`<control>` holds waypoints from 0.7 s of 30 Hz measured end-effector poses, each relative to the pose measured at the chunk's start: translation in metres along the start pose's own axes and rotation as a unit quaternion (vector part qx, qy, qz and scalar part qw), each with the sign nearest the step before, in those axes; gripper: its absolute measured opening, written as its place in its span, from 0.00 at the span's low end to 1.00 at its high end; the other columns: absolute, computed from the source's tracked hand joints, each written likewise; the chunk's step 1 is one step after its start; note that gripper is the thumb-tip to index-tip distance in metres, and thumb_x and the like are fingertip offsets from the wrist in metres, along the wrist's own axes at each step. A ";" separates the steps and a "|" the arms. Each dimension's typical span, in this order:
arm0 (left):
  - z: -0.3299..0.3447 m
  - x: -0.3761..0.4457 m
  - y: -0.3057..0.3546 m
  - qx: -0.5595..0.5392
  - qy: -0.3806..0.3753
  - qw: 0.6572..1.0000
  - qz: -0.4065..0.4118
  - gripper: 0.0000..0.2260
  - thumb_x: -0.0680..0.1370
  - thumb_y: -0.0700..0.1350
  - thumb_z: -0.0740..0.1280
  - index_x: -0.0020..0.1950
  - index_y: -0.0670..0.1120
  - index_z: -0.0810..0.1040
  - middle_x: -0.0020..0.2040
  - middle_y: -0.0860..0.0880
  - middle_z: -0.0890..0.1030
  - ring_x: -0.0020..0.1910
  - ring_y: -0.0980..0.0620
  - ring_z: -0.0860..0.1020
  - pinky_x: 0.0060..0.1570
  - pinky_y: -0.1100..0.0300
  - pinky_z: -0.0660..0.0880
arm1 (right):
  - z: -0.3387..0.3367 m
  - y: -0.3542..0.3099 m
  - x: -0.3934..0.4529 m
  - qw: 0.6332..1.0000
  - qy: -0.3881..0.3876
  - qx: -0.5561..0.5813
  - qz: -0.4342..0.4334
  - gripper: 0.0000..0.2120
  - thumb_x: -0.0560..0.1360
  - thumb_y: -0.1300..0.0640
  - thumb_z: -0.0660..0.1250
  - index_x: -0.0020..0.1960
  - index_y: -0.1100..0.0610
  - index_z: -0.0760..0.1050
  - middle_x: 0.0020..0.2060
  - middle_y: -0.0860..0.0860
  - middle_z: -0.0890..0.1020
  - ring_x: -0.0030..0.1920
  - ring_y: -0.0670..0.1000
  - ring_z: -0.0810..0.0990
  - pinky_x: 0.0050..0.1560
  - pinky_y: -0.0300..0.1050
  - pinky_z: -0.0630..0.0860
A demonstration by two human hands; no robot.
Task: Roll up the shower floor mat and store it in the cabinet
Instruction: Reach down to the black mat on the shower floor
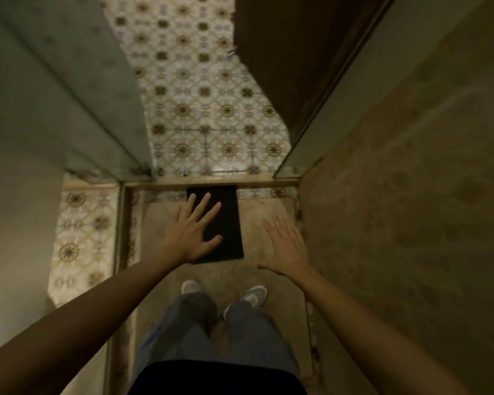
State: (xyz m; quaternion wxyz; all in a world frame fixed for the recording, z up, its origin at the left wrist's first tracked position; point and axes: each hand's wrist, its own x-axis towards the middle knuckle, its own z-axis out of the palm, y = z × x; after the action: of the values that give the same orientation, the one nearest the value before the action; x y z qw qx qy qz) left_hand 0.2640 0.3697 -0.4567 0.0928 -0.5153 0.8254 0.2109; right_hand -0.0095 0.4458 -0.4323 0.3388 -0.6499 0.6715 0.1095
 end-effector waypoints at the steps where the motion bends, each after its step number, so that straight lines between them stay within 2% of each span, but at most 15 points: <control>1: 0.010 -0.003 -0.014 -0.009 -0.004 1.000 -0.014 0.37 0.74 0.73 0.49 0.77 0.65 0.36 0.80 0.53 0.37 0.79 0.44 0.37 0.74 0.39 0.47 | 0.006 -0.007 0.011 1.000 -0.011 -0.002 -0.014 0.55 0.72 0.35 0.72 0.81 0.47 0.36 0.81 0.49 0.39 0.80 0.54 0.38 0.80 0.57 0.42; 5: 0.062 -0.002 -0.063 -0.020 -0.022 0.998 -0.048 0.39 0.73 0.71 0.52 0.76 0.65 0.34 0.81 0.52 0.39 0.78 0.46 0.34 0.74 0.39 0.44 | 0.046 -0.023 0.056 0.998 -0.022 0.018 -0.053 0.46 0.76 0.44 0.72 0.80 0.47 0.44 0.80 0.50 0.46 0.81 0.55 0.43 0.80 0.55 0.46; 7: 0.094 0.005 -0.084 -0.019 -0.038 0.998 -0.054 0.39 0.72 0.71 0.52 0.76 0.64 0.34 0.82 0.51 0.40 0.78 0.45 0.34 0.75 0.40 0.44 | 0.069 -0.024 0.081 0.996 -0.044 -0.019 -0.074 0.50 0.73 0.42 0.74 0.81 0.49 0.44 0.79 0.48 0.42 0.80 0.53 0.40 0.80 0.52 0.43; 11: 0.169 0.032 -0.120 -0.031 -0.052 0.997 -0.038 0.39 0.74 0.68 0.55 0.76 0.62 0.34 0.81 0.50 0.39 0.78 0.44 0.35 0.75 0.40 0.44 | 0.124 -0.010 0.144 0.987 -0.082 -0.092 -0.100 0.53 0.73 0.37 0.72 0.82 0.50 0.40 0.82 0.52 0.41 0.81 0.53 0.38 0.76 0.47 0.37; 18: 0.339 0.121 -0.172 0.023 -0.111 0.994 0.006 0.40 0.76 0.66 0.59 0.79 0.58 0.38 0.81 0.50 0.37 0.78 0.42 0.36 0.77 0.40 0.44 | 0.262 0.053 0.299 0.955 -0.146 -0.214 -0.144 0.58 0.68 0.29 0.71 0.81 0.47 0.37 0.82 0.50 0.39 0.81 0.54 0.37 0.80 0.57 0.45; 21: 0.413 0.156 -0.196 0.021 -0.128 0.991 0.022 0.41 0.77 0.64 0.60 0.80 0.57 0.38 0.82 0.50 0.41 0.79 0.41 0.40 0.77 0.39 0.48 | 0.330 0.088 0.354 0.937 -0.172 -0.247 -0.176 0.59 0.68 0.29 0.71 0.81 0.48 0.37 0.81 0.49 0.39 0.80 0.54 0.37 0.80 0.58 0.47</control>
State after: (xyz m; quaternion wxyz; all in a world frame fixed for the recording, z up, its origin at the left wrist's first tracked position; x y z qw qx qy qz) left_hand 0.3416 0.3522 -0.9335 0.2040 -0.4638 0.8221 0.2598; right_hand 0.0372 0.3688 -0.9160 0.2915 -0.7924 0.4292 0.3208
